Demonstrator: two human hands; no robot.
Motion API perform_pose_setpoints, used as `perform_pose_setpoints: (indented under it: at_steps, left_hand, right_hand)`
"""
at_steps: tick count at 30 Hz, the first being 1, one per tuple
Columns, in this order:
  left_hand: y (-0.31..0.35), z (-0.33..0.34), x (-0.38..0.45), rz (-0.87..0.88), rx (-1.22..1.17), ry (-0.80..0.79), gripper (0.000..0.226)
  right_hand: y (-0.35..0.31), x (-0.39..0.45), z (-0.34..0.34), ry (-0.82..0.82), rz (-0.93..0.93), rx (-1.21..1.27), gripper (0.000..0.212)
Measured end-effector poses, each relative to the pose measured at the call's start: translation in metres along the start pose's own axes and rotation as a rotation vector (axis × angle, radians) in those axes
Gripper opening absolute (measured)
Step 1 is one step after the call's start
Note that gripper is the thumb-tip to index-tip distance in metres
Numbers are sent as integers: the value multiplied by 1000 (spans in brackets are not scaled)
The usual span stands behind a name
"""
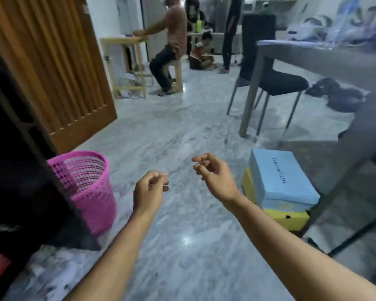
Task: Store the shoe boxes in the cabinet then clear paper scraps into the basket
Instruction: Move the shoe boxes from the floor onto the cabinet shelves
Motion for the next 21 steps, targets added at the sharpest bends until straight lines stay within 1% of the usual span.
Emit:
perform_pose_setpoints:
  at_steps: [3,6,9,10,11,13,16,18,19,21]
  left_hand:
    - [-21,85,-1,-78,79,-166,21]
    - [-36,166,2,-168,134,-324,23]
    - [-51,239,3,-297,124,-463,15]
    - [-57,261,3,-341,116,-500,14]
    - [-62,282,2,-383,114,-528,14]
    - [-73,317,1,-453,125,-576,18]
    - [-87,358,1,-538,103,-631,26]
    - [-96,374,5,-553,82,-623,30]
    - [-100,380,7,-545,73,-614,31]
    - [-108,383,14,-511,67,-586,38]
  right_hand:
    - [50,4,-88,203,119,0,13]
    - [97,3,-171,454,220,-98,14]
    - [141,-6,-238,682,364,-212,18]
    - [156,-10,-255,727,405,-252,21]
    - [169,-12,-270,752,436,-289,25]
    - [193,-16,-290,748,493,-347,32]
    - [220,-11,-297,614,569,-431,49]
    - [231,-4,-291,518,605,-489,63]
    - [233,-1,-289,502,627,-515,67]
    - [232,6,-287,527,667,-536,67]
Point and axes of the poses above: each hand's wrist, its own x-axis towards the middle knuckle, its own z-axis out of the palm, y = z × x, the point moved 4 cm from there along x, towards the middle knuckle, and after that the axes turned 3 degrees about -z, right-handed, at the moved point
